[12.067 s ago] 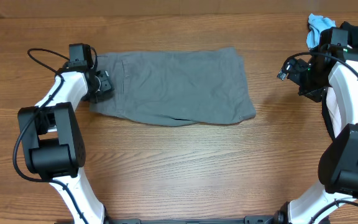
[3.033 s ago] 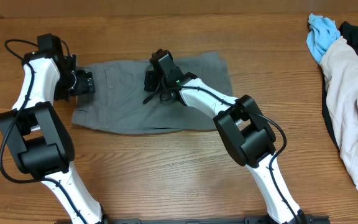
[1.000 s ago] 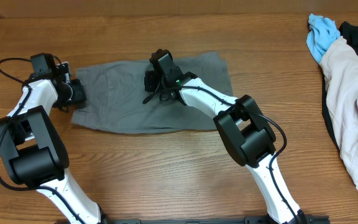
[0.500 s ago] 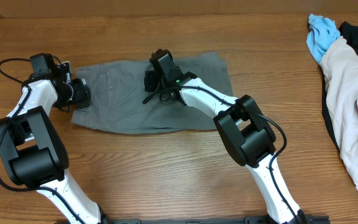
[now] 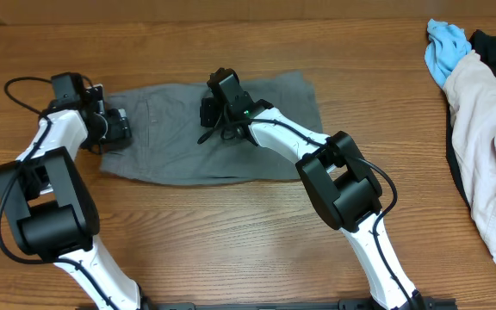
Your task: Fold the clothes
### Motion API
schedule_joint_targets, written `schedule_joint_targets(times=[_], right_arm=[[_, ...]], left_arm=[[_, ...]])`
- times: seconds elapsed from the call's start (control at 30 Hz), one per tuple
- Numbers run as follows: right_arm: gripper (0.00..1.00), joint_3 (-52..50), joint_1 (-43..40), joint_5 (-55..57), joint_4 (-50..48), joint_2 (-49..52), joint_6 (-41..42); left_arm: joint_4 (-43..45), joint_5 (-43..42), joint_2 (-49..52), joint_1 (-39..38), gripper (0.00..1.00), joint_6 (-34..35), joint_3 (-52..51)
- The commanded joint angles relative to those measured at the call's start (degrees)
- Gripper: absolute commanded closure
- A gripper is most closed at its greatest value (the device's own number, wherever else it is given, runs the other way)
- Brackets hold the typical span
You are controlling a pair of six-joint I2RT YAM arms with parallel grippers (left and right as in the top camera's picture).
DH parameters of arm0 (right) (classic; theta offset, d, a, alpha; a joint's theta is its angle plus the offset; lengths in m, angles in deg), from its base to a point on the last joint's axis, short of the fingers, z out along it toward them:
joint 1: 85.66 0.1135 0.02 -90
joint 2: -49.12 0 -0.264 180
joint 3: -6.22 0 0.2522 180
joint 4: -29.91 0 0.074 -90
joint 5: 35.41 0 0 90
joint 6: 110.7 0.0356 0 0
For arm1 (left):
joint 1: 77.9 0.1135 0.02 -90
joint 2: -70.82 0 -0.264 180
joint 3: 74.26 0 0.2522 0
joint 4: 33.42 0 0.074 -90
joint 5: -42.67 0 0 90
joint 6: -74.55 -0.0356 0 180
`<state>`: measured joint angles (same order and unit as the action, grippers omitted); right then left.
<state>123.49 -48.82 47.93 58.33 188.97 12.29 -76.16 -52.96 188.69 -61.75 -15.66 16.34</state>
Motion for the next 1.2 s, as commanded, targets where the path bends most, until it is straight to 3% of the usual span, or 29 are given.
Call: schedule_joint_targets(times=[0.0, 0.13, 0.5, 0.6, 0.8, 1.17], right_arm=[[0.90, -0.3, 0.0, 0.2, 1.4, 2.2, 0.0], [0.90, -0.3, 0.0, 0.2, 1.3, 2.2, 0.0], [0.90, -0.3, 0.0, 0.2, 1.5, 2.2, 0.0], [0.96, -0.3, 0.0, 0.2, 1.5, 2.1, 0.0], [0.96, 0.9, -1.1, -0.6, 2.6, -0.9, -0.1], [0.96, 3.4, -6.6, -6.6, 19.6, -18.5, -0.3]], left_arm=[[-1.6, -0.8, 5.6, -1.3, 0.24, 0.2, -4.0], [-1.4, -1.6, 7.5, -1.6, 0.32, 0.2, -4.0], [-1.3, -1.8, 9.4, -1.4, 0.79, 0.2, -3.9], [-1.4, -1.6, 9.2, -1.4, 0.90, 0.2, -3.5], [-7.6, -1.4, 8.0, -1.4, 0.96, 0.2, 2.8], [-29.9, -3.8, 7.8, -2.7, 0.96, 0.2, 28.3]])
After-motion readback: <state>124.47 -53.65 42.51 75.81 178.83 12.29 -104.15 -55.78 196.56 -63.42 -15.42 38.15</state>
